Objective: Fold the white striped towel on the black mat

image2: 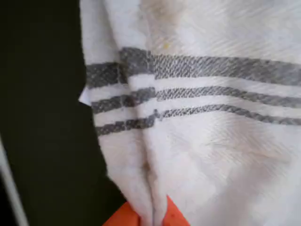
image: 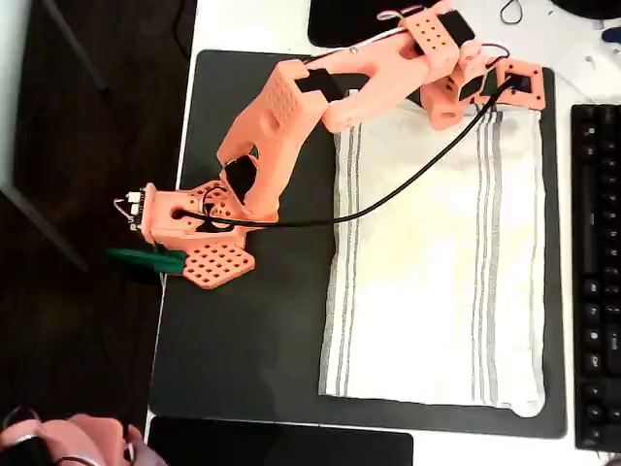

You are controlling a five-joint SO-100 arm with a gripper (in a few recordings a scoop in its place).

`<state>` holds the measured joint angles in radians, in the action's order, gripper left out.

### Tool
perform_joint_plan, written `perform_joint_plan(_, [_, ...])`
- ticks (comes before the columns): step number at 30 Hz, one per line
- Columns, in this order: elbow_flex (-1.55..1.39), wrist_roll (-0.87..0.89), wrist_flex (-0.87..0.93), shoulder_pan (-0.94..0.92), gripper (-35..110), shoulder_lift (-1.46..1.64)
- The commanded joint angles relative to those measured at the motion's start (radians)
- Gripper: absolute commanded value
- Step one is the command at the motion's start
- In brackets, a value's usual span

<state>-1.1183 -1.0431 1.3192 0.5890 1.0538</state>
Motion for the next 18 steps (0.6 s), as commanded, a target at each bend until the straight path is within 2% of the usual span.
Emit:
perform_joint_plan(1, [0.071, 0.014, 0.035, 0.021, 0, 0.075])
perform_joint_plan(8, [0.15, -0.028, 0.16, -0.043, 0, 0.173])
perform_joint_plan(18, [0.069, -0.092, 0.293, -0.198, 0, 0.387])
